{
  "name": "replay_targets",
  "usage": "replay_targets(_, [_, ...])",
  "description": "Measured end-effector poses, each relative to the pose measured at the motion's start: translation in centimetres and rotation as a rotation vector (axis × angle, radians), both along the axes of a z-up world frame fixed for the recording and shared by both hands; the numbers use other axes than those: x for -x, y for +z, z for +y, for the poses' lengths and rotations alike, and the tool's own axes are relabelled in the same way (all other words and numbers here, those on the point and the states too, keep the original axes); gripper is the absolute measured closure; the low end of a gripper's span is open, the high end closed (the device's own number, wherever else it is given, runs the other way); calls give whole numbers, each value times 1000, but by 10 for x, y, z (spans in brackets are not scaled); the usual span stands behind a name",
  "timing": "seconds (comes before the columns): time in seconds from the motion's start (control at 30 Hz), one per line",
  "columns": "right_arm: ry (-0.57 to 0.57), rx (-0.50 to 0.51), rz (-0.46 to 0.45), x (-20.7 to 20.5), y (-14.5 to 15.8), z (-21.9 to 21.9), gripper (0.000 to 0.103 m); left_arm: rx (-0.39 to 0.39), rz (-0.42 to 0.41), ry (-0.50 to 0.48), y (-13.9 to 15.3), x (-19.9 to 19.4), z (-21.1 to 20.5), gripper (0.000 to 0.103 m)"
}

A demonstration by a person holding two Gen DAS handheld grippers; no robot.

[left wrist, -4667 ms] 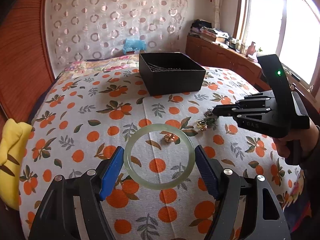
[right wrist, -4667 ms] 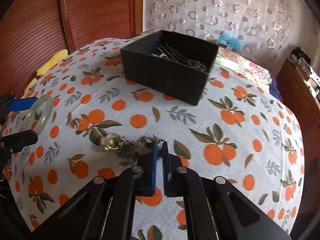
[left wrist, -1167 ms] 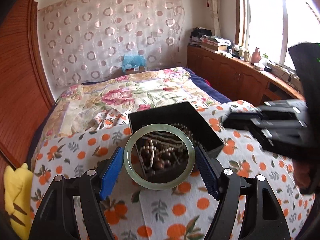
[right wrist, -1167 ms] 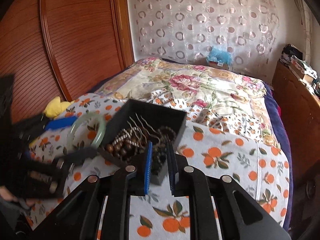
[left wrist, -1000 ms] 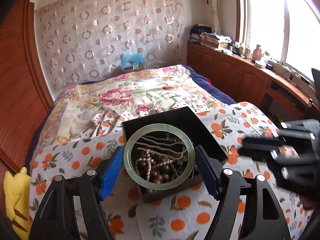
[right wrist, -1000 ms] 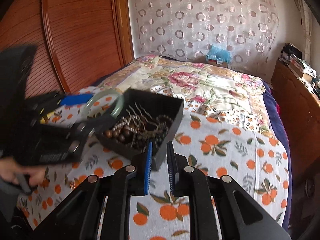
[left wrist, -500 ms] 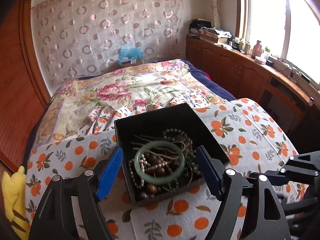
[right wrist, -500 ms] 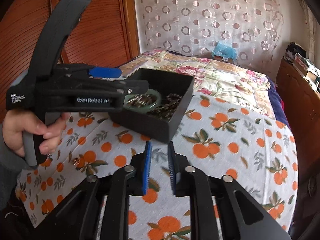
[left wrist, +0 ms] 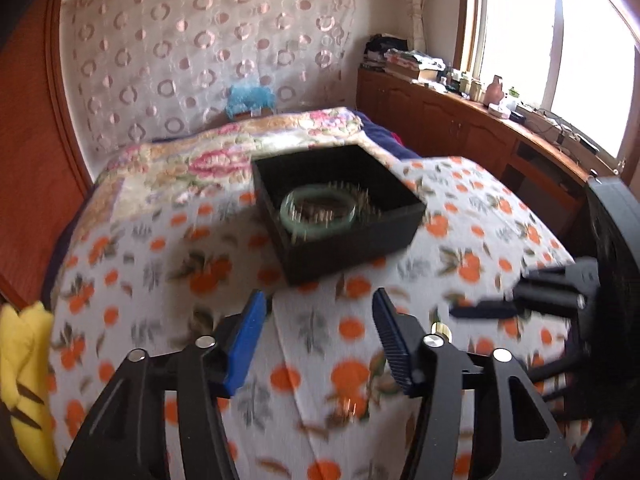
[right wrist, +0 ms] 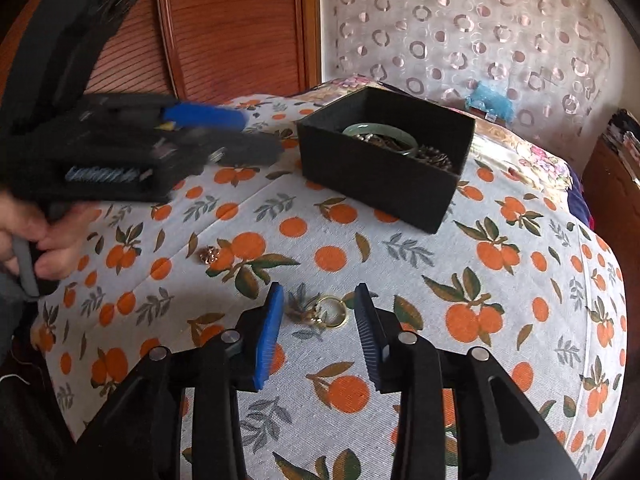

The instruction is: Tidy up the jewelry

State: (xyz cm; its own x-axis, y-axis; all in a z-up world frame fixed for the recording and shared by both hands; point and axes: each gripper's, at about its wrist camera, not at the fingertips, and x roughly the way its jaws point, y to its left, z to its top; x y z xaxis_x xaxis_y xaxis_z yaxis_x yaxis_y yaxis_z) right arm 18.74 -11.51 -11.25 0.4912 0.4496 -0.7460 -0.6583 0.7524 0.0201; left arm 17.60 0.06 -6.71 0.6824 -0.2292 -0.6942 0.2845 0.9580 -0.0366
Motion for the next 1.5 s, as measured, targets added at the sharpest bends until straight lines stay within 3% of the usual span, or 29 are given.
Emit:
replay_targets(0.47, [-13,65,14,0,-14,6,66,1,78,-66,-37,52,0,58])
replay_targets(0.53, [-7,63,11,0,-13,5,76,-2,78,-76,-38,54,-4,58])
replay_targets(0.63, [-3,70,5,-4,-11,6,77,-20,82,-82,-41,53,-9,58])
replay_targets(0.67, [1,65,5,-4,-10,6,78,-28,85,-81,-43,51,-10,60])
replay_targets(0.7, [5,53,1,-3,-8,4,91,-35,87,-80,-44,49,-11,65])
replay_targets(0.93, [9,44,-15,-2,0,3,92,-66,87,-68,-47,40,-13,80])
replay_targets(1.0, [12,40,-15,-2,0,2,92,-70,85,-63,-47,39,-13,89])
replay_targets(1.2, [-10,8,-26,-7,10,-8,92,-61,62,-50,-40,33,-10,89])
replay_targets(1.5, [-36,-14,-73,-39,43,-6,92,-19,-6,-10,-5,4,-3,89])
